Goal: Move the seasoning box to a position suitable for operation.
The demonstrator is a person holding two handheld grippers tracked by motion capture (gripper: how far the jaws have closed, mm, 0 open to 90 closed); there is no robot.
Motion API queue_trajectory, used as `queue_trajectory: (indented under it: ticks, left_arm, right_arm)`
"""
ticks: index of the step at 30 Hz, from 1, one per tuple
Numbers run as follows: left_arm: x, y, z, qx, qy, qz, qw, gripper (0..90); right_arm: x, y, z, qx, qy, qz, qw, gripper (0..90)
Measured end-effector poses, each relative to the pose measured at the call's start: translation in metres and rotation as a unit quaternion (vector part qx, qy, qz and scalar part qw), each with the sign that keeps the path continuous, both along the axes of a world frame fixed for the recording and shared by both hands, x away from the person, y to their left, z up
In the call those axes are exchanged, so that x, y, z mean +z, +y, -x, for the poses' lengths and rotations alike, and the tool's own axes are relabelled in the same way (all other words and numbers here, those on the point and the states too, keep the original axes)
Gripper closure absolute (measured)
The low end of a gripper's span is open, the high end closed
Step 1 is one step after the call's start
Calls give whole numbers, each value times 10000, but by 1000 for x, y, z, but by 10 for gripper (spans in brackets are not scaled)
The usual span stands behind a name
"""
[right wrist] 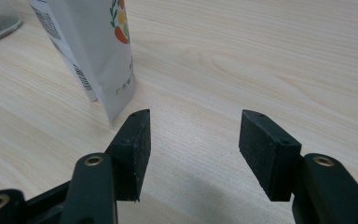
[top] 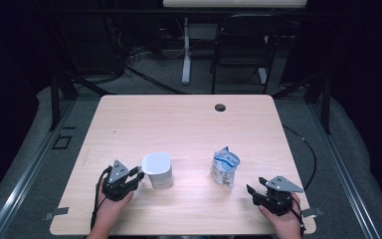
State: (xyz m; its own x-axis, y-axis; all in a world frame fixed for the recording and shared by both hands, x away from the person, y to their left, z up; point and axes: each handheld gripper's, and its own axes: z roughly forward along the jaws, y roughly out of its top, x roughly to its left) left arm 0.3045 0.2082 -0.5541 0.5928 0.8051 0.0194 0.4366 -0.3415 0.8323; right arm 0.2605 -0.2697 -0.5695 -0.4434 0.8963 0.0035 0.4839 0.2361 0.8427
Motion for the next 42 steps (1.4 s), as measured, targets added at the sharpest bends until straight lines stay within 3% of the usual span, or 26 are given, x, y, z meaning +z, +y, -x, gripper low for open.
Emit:
queue_trajectory:
  ticks: [24, 42]
  left_arm:
    - [1, -6, 7, -98, 18, -43, 9999, 712]
    - [3, -30, 20, -582, 25, -128, 9982, 716]
  right_arm:
    - [6, 12, 7, 227, -38, 16, 9997, 435]
    - [10, 36, 16, 716, 40, 141, 9973, 488]
